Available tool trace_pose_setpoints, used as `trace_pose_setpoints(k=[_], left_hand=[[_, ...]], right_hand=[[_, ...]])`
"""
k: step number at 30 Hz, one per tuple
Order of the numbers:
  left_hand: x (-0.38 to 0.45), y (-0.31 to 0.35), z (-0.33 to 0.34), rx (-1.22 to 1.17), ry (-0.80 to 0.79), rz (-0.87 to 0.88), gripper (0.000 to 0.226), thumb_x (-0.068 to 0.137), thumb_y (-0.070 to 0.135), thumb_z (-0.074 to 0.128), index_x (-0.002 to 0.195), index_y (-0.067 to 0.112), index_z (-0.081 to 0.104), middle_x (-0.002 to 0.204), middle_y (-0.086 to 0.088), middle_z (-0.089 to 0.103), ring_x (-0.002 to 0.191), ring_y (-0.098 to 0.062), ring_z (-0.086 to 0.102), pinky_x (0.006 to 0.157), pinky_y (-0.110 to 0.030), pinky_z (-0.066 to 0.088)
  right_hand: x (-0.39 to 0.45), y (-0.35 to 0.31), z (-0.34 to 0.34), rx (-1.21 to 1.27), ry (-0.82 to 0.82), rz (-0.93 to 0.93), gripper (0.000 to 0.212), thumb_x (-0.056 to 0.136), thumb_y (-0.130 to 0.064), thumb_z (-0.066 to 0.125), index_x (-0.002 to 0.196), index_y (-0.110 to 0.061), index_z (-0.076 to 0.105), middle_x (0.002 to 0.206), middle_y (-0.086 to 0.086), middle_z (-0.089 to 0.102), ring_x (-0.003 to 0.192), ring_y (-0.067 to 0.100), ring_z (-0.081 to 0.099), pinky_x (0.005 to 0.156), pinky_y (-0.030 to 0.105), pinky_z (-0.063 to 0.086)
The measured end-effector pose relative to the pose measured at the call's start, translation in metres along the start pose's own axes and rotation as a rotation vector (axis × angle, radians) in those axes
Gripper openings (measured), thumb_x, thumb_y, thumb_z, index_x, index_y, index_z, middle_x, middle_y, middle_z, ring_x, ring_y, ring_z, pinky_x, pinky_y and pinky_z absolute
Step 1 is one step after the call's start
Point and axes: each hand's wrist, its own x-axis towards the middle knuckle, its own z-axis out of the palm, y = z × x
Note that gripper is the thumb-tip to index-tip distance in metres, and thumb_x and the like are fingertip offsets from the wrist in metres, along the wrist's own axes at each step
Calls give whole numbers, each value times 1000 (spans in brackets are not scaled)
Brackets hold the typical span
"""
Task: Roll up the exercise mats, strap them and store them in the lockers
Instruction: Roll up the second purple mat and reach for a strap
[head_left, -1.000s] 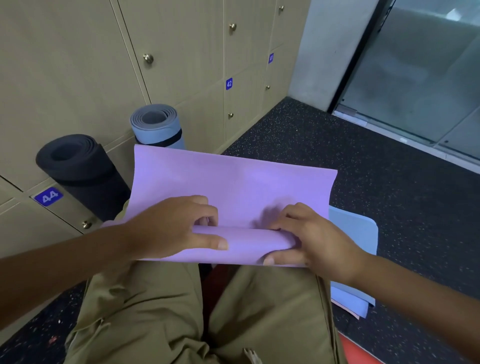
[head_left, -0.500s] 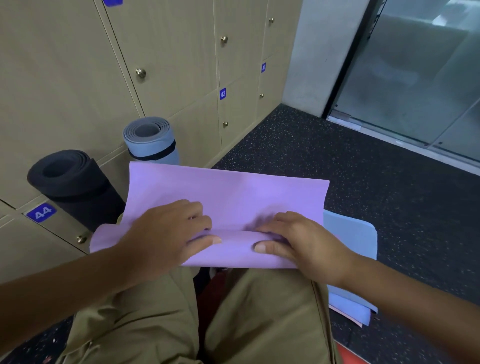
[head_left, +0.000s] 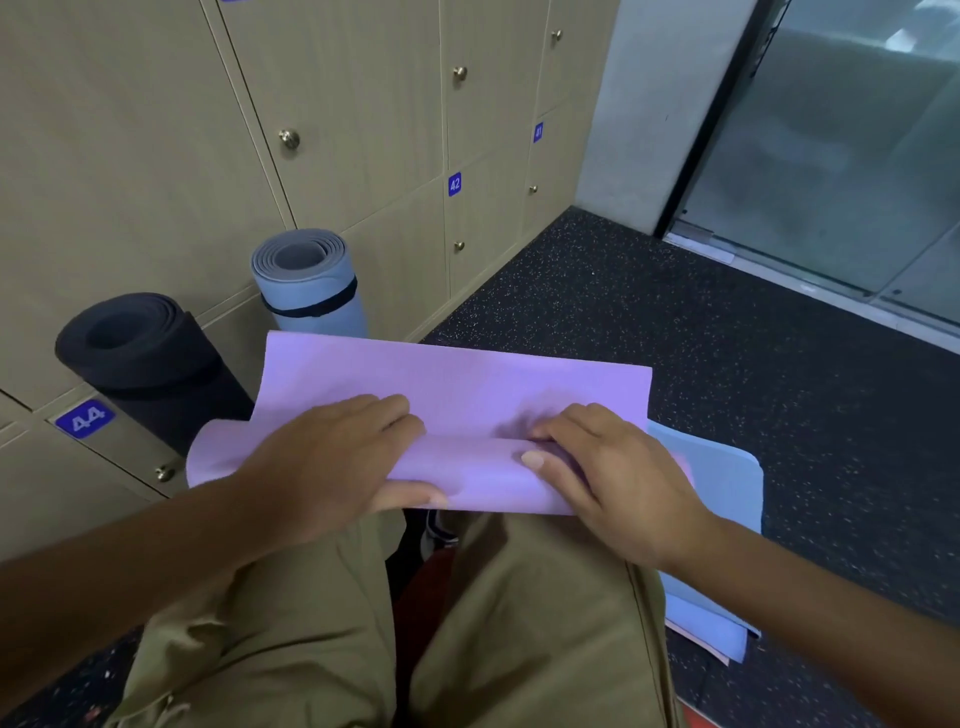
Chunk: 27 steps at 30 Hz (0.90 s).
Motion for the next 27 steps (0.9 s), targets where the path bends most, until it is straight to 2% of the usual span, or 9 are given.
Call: trace_pose_setpoints(k=[3, 9, 13, 15, 17, 19, 22, 24, 27], left_hand=[[18, -1, -15, -55, -91, -24, 87, 88, 90, 11, 103, 23, 64, 91, 8, 62, 79, -20, 62, 72, -38, 52], [35, 6, -36, -218, -391, -197, 86, 70, 96, 12, 112, 36, 57, 101, 11, 66, 91, -11, 59, 87, -37, 48], [12, 21, -23, -126, -253, -292, 76, 81, 85, 10, 107, 33, 60, 92, 9, 56, 86, -16, 55, 76, -40, 50], [1, 30, -10, -6, -93, -281, 67, 95, 72, 16, 94, 25, 63, 79, 5, 50, 72, -21, 50, 57, -37, 46], [-6, 30, 2, 64, -28, -238, 66, 103, 63, 17, 85, 17, 62, 72, 1, 47, 63, -25, 47, 48, -32, 36], [-6, 24, 3, 66, -27, -210, 74, 105, 65, 9, 82, 17, 60, 69, 1, 46, 62, -25, 48, 49, -31, 33], [2, 8, -1, -112, -107, -274, 75, 93, 78, -3, 79, 25, 48, 69, 4, 45, 68, -20, 50, 63, -40, 46], [7, -2, -1, -239, -163, -307, 73, 88, 82, 3, 77, 23, 46, 69, 1, 49, 71, -16, 51, 73, -41, 46], [14, -14, -1, -369, -190, -337, 75, 86, 85, 15, 75, 20, 51, 69, -1, 53, 69, -15, 50, 72, -36, 44]], right_hand=[[-4, 4, 7, -60, 80, 65, 67, 102, -67, 12, 107, -27, 65, 96, -10, 60, 92, 15, 56, 71, 26, 35], [11, 17, -3, 91, -72, 119, 53, 97, -71, 14, 82, -33, 47, 74, -11, 48, 77, 3, 48, 64, 33, 36], [19, 15, -7, 71, -114, 52, 48, 100, -68, 19, 84, -34, 49, 79, -17, 49, 87, 3, 39, 68, 36, 44], [22, 11, -10, 23, -150, 31, 37, 102, -62, 23, 86, -40, 46, 82, -22, 42, 92, 3, 33, 69, 32, 37], [23, 7, -12, -16, -184, 20, 39, 104, -57, 27, 96, -37, 60, 86, -24, 36, 95, 2, 29, 72, 28, 29], [24, 3, -13, -50, -165, 20, 50, 104, -57, 24, 107, -28, 65, 94, -20, 43, 96, 7, 37, 74, 26, 24], [26, -2, -14, -132, -124, 26, 66, 99, -64, 10, 107, -25, 62, 94, -4, 61, 94, 22, 53, 74, 32, 28], [29, -5, -14, -191, -123, 37, 72, 95, -66, 4, 107, -24, 61, 94, -2, 63, 92, 24, 56, 75, 36, 33], [33, -12, -12, -252, -76, 54, 76, 95, -69, 1, 98, -22, 61, 89, 0, 66, 84, 27, 60, 73, 37, 34]])
